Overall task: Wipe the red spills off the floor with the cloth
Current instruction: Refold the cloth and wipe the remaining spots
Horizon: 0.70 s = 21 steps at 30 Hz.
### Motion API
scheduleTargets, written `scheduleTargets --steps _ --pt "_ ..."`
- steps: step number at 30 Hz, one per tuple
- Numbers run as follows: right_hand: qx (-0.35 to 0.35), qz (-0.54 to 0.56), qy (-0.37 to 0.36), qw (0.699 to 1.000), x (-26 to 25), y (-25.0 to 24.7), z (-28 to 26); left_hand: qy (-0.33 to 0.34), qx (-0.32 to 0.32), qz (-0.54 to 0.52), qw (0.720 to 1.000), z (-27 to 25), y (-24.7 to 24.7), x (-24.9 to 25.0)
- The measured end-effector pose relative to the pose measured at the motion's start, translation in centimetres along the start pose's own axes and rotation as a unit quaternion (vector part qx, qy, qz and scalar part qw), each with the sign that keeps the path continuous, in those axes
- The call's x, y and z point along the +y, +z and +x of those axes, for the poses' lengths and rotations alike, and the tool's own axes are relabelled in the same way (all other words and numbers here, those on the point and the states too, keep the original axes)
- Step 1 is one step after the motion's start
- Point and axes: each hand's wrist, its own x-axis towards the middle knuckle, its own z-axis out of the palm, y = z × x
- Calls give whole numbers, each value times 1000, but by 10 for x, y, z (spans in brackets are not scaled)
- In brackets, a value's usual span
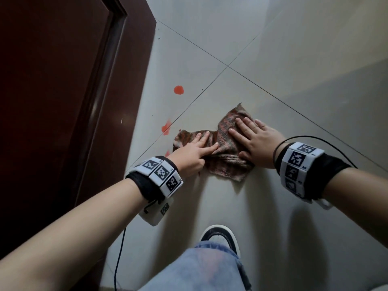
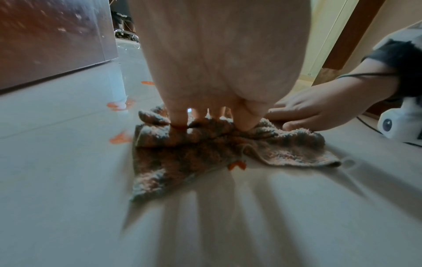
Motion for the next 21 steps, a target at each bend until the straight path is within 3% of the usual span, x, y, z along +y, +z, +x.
scheduleTargets --steps 4,10,21 --pt "54 -1 -28 998 -13 8 -1 3 -31 17 999 -16 12 -11" --pt "48 18 -76 996 -35 12 -5 29 -74 46 996 -29 19 -25" --pt "10 -11 -124 992 -61 6 9 34 -58 38 997 -46 25 -46"
